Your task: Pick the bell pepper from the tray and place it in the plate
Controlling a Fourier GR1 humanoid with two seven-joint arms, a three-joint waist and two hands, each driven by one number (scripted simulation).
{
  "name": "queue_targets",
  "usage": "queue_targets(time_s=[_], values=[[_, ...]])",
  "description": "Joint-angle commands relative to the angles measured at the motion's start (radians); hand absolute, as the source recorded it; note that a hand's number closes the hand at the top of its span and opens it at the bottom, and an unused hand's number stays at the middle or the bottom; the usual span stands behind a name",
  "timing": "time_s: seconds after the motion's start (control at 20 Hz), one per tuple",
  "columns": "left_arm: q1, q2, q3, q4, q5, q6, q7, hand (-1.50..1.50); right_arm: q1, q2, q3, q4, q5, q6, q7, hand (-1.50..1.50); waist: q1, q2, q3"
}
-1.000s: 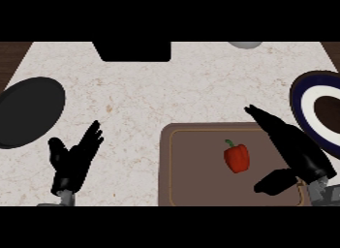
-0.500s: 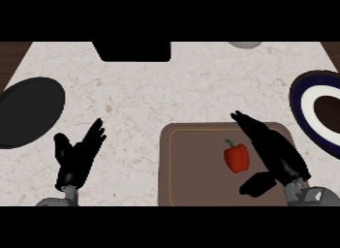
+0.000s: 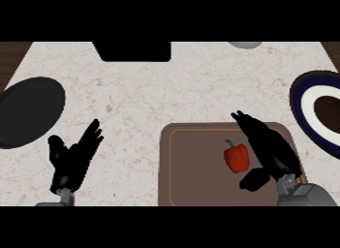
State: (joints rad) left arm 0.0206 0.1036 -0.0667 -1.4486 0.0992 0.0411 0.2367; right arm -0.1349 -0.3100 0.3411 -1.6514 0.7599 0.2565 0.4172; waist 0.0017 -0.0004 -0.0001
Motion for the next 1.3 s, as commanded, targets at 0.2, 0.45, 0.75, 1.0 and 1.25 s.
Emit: queue_targets(time_s=[0.2,0.45,0.75,1.0,1.25], values=[[-0.011,-0.008,0.026,0.017,-0.009,-0.022,0.001,0.00,-0.042,0.092,-0.024,0.176,0.091,-0.006,-0.087,-1.50,0.000,0.000,0.000],[-0.042,-0.032,0.025,0.144,-0.033,-0.022,-0.101,0.00,-0.032,0.086,0.076,0.220,0.153,0.038,-0.106,1.50,-0.002,0.002,0.000],[0.014,-0.036,0.025,0.082,-0.032,-0.032,-0.083,0.00,-0.058,0.089,0.012,0.249,0.237,-0.026,-0.183,1.50,0.000,0.000,0.000],[0.026,-0.039,0.021,0.000,-0.043,-0.008,-0.010,0.00,-0.038,0.056,-0.010,0.152,0.275,-0.041,-0.227,1.50,-0.002,-0.001,0.000],[0.028,-0.036,0.046,0.023,-0.032,0.001,-0.026,0.00,0.353,0.020,0.027,-0.128,0.234,-0.320,-0.357,1.50,-0.050,-0.011,0.001]])
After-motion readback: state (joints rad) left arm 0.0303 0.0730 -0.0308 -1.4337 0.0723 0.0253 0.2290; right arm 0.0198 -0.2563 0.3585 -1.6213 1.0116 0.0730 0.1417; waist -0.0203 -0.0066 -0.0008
